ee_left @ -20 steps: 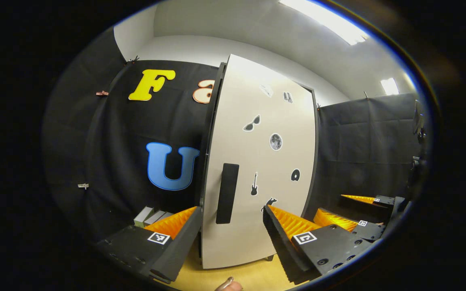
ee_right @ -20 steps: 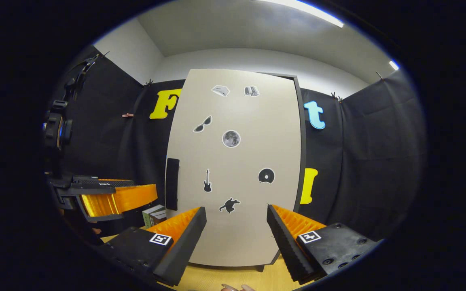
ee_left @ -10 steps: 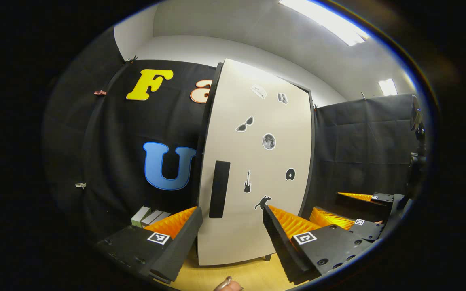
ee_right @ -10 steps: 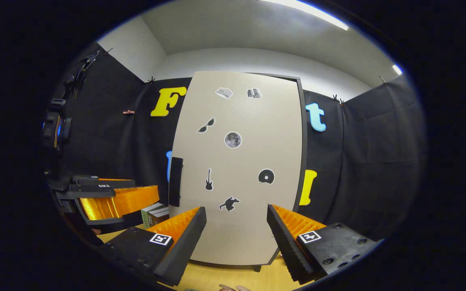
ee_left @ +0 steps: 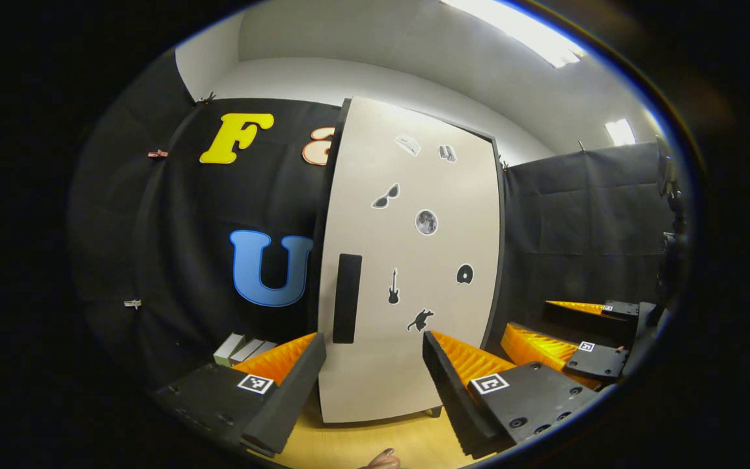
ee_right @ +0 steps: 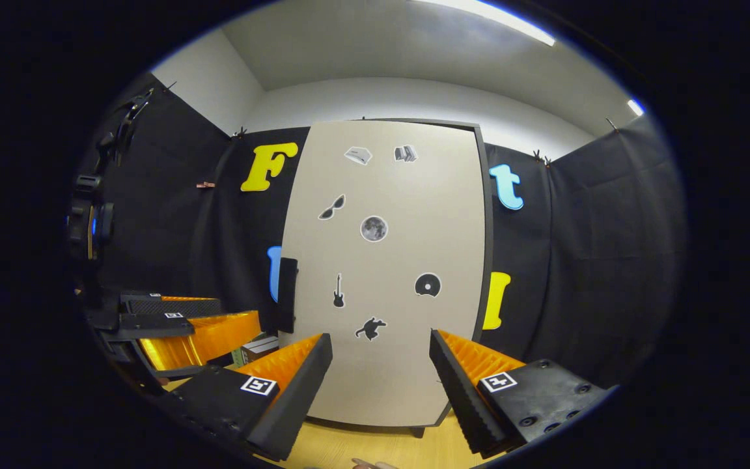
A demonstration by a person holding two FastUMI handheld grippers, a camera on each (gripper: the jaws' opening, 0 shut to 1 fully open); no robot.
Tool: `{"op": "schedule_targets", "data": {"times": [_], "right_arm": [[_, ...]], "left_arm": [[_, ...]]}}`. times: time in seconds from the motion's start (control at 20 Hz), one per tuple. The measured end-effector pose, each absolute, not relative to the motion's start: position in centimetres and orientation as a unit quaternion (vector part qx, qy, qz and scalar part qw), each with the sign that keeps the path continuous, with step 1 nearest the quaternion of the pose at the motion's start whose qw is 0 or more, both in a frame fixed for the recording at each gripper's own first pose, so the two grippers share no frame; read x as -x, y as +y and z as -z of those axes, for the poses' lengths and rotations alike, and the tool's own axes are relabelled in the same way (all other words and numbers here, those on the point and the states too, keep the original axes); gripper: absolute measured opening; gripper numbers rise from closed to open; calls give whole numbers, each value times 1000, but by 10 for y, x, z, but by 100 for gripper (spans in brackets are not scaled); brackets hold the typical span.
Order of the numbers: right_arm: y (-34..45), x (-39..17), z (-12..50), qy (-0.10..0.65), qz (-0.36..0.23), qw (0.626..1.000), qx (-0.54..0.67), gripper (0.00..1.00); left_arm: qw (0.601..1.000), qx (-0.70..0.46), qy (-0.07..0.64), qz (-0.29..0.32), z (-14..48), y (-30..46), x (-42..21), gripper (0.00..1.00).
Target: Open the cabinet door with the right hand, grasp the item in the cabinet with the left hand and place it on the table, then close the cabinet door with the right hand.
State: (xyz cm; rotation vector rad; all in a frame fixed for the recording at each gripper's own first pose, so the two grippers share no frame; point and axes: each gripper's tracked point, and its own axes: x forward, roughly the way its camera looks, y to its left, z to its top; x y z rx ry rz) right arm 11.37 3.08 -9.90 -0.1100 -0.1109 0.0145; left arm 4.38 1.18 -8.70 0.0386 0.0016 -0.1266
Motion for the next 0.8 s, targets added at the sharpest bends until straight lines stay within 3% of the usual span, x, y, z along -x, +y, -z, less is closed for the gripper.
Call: {"op": "schedule_targets", "data": {"times": [0.8], "right_arm": [[35, -121, 107, -45, -11, 998, 46, 97]], "left_arm": [[998, -19, 5, 64, 93, 13, -49, 94]]}}
